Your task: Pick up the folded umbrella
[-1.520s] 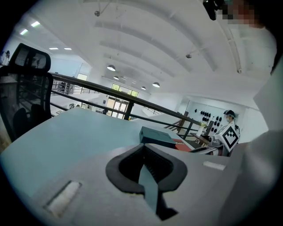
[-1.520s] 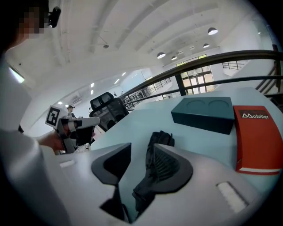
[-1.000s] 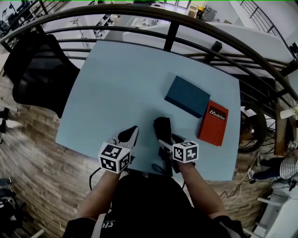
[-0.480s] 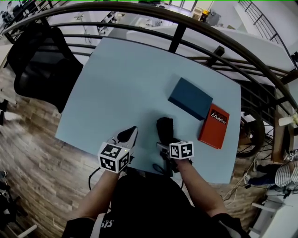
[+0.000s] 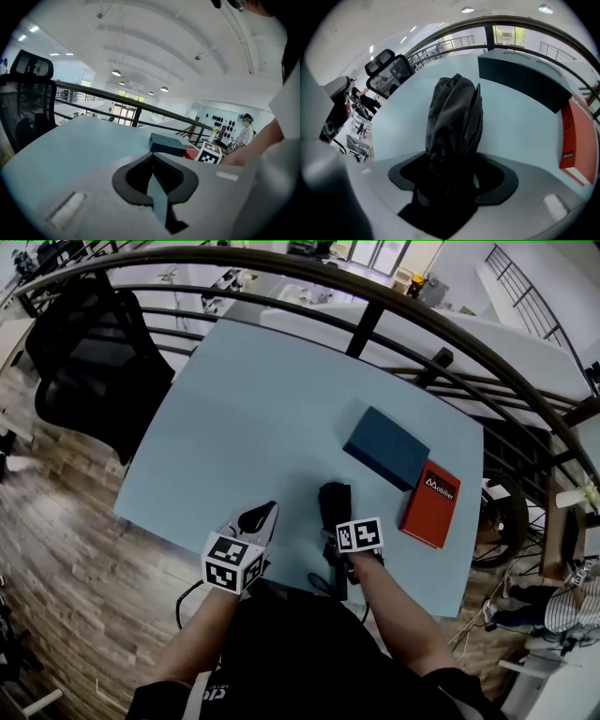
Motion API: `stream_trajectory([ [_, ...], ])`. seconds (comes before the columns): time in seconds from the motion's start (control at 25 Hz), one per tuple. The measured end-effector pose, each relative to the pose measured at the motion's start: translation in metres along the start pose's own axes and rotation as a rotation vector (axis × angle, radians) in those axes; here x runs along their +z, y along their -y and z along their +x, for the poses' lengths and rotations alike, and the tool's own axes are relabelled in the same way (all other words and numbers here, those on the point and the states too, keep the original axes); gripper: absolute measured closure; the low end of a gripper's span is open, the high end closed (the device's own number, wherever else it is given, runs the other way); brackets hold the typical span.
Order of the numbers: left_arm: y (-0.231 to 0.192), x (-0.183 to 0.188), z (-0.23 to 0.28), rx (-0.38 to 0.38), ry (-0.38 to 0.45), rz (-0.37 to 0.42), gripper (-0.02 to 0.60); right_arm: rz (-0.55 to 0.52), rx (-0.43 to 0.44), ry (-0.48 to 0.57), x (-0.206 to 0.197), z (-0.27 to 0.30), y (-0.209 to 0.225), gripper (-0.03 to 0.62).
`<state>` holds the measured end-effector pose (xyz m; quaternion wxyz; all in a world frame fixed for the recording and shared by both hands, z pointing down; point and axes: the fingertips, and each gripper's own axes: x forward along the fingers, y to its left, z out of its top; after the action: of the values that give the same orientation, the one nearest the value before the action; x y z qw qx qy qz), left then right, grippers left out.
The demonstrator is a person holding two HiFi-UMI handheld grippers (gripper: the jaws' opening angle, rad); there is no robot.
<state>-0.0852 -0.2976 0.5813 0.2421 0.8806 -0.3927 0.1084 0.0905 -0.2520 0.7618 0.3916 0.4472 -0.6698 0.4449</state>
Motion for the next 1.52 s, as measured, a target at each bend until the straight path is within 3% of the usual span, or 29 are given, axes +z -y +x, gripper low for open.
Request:
stream_trajectory([
  [0.2,0.004,-0.011,-0.009,-0.012,-0.003,-0.002,0.577,-0.063,-0.112,0.022,-0.002,0.004,-0.003,0.26],
  [0.6,-0.004,-0.02,-0.035,-0.047,0.0,0.006,0.577,-0.06,-0.116,0.064,-0.002,0.002,0.003,0.317],
  [0.8,-0.002,-0.006,-0.039,-0.057,0.025,0.024,0.577,-0.037,-0.058,0.093,-0.019,-0.003,-0.003,0.325],
  [0.96,0.003,0.011,-0.039,-0.033,0.054,0.049,0.577,-0.032,-0.002,0.175,-0.019,-0.017,-0.005,0.329],
  [1.16,0.012,0.02,-0.033,0.012,0.075,0.03,0.577,-0.063,0.096,0.277,-0.006,-0.043,-0.007,0.33],
  [1.32,0.031,0.021,-0.025,0.024,0.058,0.036,0.577,-0.014,0.202,0.404,0.014,-0.076,-0.001,0.329],
  [1.52,0.047,0.027,-0.016,0.028,0.04,0.052,0.577,0.008,0.247,0.552,0.044,-0.124,0.015,0.329],
])
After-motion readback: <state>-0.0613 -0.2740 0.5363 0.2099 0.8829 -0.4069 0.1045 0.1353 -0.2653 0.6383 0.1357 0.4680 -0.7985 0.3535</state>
